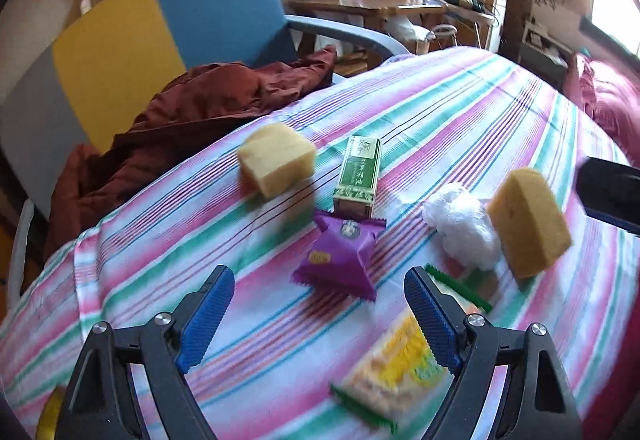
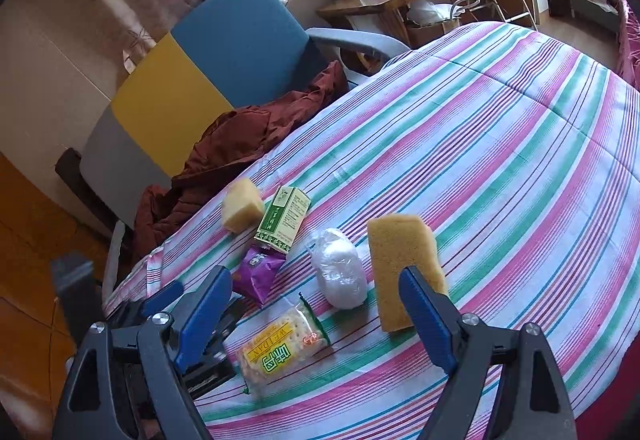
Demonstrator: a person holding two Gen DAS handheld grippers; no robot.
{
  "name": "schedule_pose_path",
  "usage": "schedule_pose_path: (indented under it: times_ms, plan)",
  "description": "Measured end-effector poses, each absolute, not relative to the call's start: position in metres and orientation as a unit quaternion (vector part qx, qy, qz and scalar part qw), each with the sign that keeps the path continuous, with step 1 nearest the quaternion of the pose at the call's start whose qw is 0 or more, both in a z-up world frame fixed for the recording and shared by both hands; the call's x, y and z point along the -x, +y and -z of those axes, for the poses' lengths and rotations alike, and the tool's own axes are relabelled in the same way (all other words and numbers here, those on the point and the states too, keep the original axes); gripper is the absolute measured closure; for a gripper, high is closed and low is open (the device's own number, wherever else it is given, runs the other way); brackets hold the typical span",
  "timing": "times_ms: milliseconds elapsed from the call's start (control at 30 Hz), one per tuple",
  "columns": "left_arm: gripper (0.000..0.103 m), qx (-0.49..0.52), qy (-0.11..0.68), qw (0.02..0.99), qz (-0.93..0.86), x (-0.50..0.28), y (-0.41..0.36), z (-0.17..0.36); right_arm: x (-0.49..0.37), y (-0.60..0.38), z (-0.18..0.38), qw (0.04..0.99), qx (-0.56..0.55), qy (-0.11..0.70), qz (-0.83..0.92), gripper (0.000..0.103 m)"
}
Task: Organize objects
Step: 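Grasp the purple snack packet with the left gripper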
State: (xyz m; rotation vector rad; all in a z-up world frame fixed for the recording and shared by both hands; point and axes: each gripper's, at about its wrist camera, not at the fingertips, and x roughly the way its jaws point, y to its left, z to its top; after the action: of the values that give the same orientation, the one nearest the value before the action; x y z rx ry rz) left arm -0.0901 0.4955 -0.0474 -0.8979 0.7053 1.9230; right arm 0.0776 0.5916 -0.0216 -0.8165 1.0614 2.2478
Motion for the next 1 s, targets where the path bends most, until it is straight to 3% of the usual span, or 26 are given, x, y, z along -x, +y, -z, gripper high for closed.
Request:
schedule_pose_path:
  times_ms: [267,300,333,367,400,833,1000]
  plan:
    - [0.016,0.367,0.315,0.429,-0.763,0.107,0.531,0.080,-0.073,0.590,0.025,0.247,0.312,0.391,-0.830,0.016]
    - [0.022,0.371,0.314,0.429,-0.761,0.110,0.532,0.084,-0.073,0.590,0.025,0.248,0.313,0.390,-0.830,0.016]
    - [0.046,0.379,0.308,0.432,-0.758,0.114,0.533,0.088,-0.072,0.590,0.025,0.249,0.314,0.389,-0.830,0.016]
    - [0.059,0.391,0.299,0.435,-0.754,0.118,0.533,0.090,-0.072,0.590,0.025,0.250,0.315,0.388,-0.829,0.016]
    - [0.062,0.400,0.282,0.438,-0.754,0.120,0.531,0.090,-0.071,0.590,0.026,0.251,0.316,0.386,-0.829,0.016]
    - [0.064,0.443,0.207,0.380,-0.785,0.093,0.434,0.088,-0.048,0.580,0.028,0.229,0.366,0.349,-0.831,0.016]
    - [0.063,0.446,0.202,0.379,-0.785,0.090,0.419,0.089,0.000,0.578,0.012,0.205,0.411,0.235,-0.857,0.016]
